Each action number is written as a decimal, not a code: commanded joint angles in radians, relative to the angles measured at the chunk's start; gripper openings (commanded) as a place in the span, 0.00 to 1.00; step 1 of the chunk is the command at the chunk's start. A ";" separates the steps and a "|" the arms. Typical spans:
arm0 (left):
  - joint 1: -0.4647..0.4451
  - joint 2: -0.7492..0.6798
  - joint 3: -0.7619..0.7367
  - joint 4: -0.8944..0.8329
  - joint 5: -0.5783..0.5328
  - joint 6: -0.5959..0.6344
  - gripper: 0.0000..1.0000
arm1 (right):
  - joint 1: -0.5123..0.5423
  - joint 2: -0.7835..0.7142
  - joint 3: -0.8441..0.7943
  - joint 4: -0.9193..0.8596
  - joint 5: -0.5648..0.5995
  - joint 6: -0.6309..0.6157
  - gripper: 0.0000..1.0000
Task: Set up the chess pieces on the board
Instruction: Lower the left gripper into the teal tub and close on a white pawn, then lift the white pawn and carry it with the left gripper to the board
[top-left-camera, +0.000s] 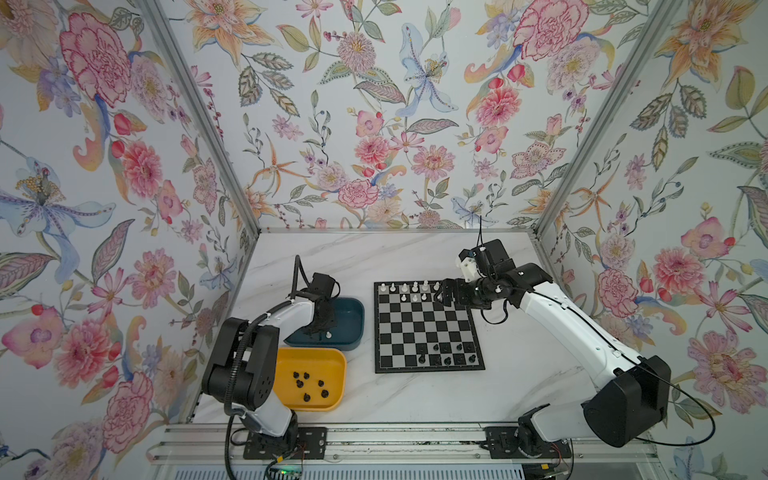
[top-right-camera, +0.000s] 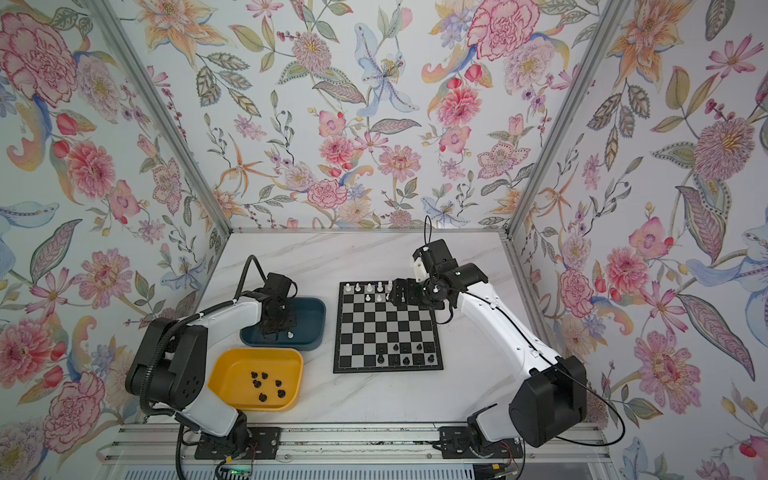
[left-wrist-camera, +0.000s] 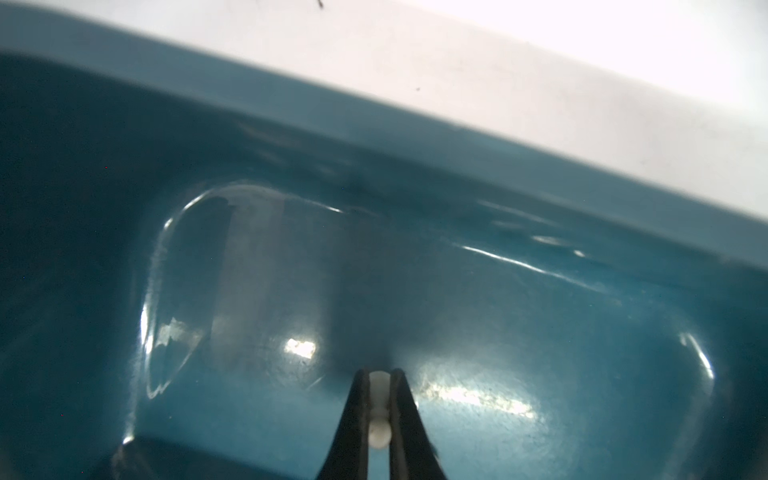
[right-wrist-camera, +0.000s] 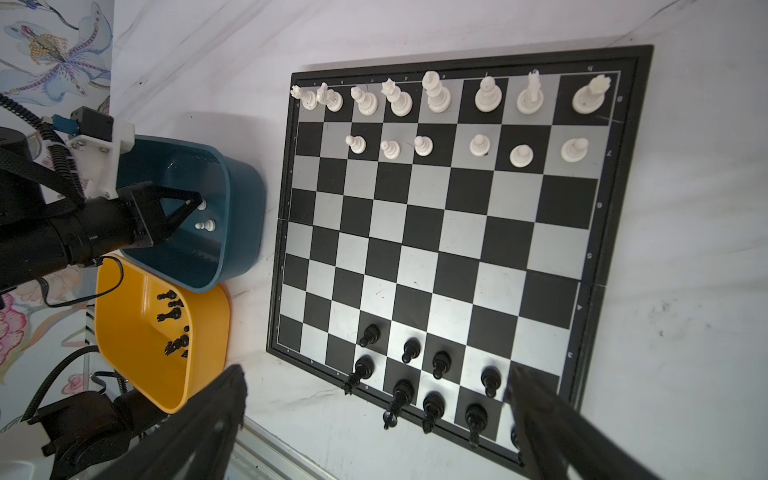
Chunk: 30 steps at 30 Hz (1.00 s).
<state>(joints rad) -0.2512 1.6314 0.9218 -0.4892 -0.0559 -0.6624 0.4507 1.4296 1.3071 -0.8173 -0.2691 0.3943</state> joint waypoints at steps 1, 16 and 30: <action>0.011 0.009 0.062 -0.056 -0.002 0.018 0.05 | 0.007 0.020 0.019 -0.003 0.009 0.005 0.99; -0.109 0.055 0.416 -0.236 -0.016 0.025 0.07 | -0.004 -0.015 -0.018 0.016 0.012 0.000 0.99; -0.356 0.282 0.594 -0.151 0.052 -0.069 0.08 | -0.095 -0.128 -0.089 -0.012 -0.028 -0.029 0.99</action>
<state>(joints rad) -0.5842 1.8778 1.4685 -0.6571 -0.0261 -0.7025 0.3679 1.3277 1.2335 -0.8089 -0.2810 0.3866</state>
